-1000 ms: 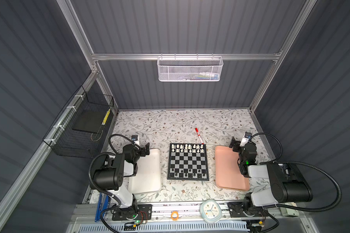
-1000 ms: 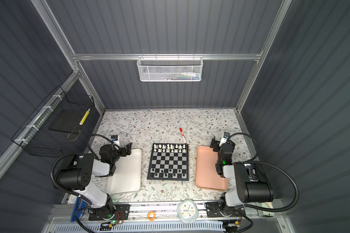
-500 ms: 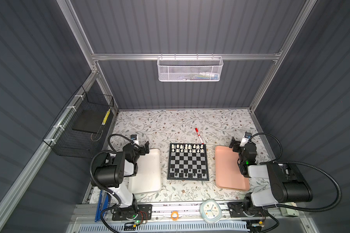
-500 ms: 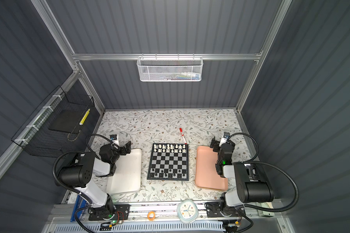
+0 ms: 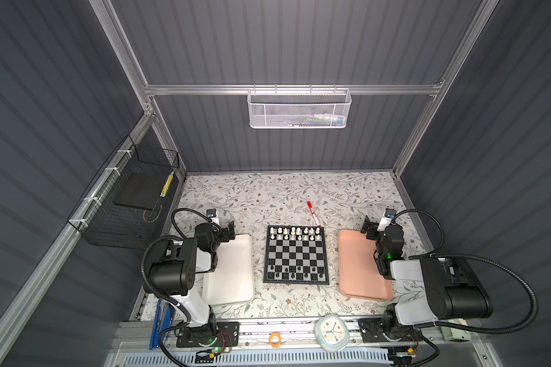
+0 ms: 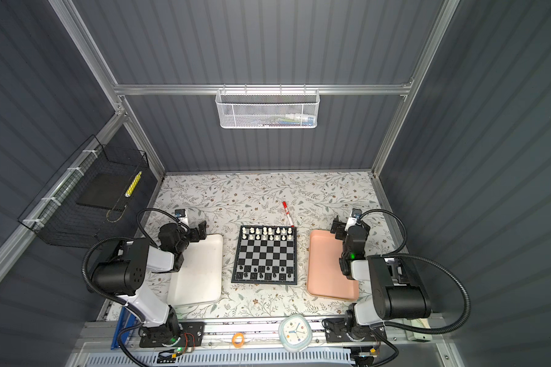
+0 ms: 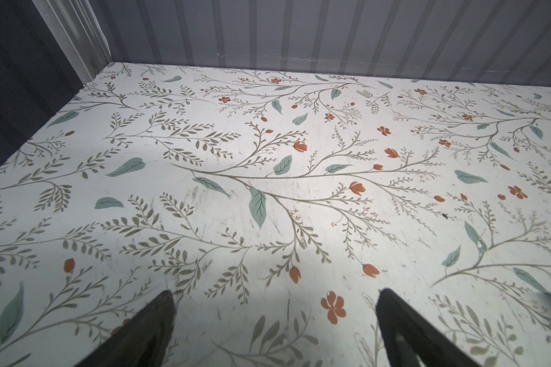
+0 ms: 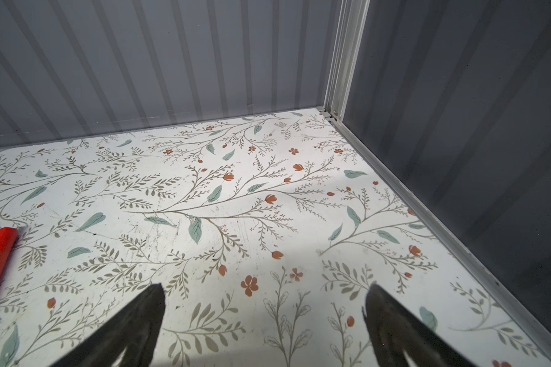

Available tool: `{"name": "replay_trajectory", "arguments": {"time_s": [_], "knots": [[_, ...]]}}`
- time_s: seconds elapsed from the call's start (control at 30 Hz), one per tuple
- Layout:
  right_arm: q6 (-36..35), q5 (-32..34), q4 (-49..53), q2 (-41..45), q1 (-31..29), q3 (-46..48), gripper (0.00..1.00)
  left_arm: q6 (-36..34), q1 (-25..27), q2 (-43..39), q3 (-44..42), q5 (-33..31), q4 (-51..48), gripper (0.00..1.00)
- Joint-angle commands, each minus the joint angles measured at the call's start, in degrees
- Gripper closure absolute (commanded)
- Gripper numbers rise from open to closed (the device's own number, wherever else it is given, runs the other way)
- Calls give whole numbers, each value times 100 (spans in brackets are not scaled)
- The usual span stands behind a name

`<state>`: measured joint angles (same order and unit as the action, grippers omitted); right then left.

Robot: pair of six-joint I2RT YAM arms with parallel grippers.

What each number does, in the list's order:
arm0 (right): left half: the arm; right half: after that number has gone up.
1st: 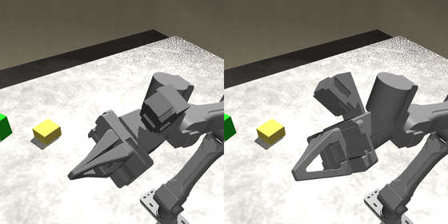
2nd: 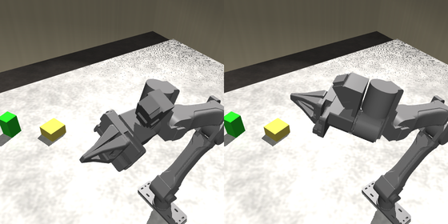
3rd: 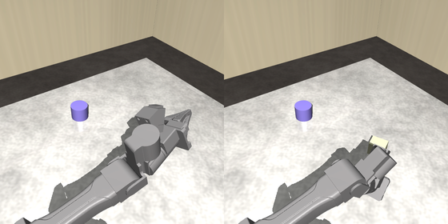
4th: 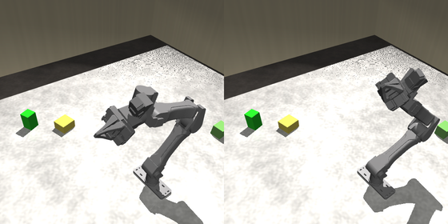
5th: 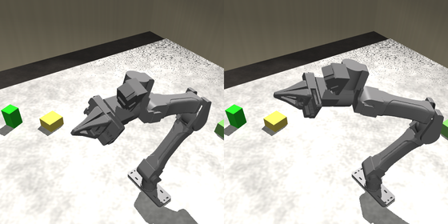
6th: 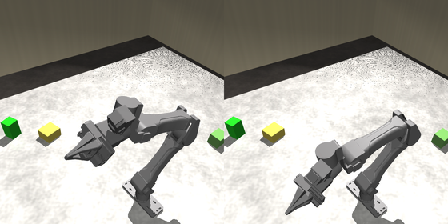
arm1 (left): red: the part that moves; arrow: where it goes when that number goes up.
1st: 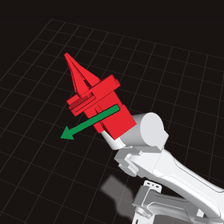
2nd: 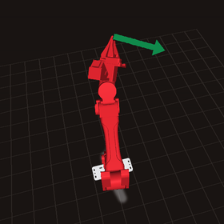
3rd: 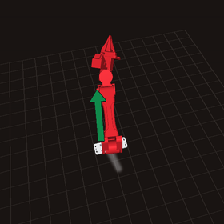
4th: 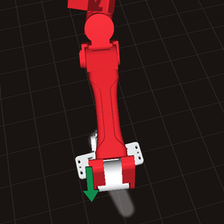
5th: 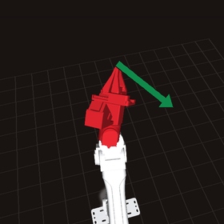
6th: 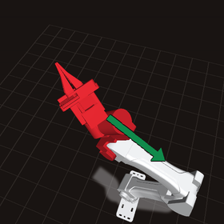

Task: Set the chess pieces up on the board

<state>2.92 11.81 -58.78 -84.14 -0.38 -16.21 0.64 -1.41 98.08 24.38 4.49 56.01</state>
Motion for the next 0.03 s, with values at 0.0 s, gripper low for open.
{"name": "replay_trajectory", "arguments": {"time_s": [0.0], "knots": [[-28, -17, -49, 41, 38, -78, 1, -83, 44, 18, 105, -106, -73, 0]]}}
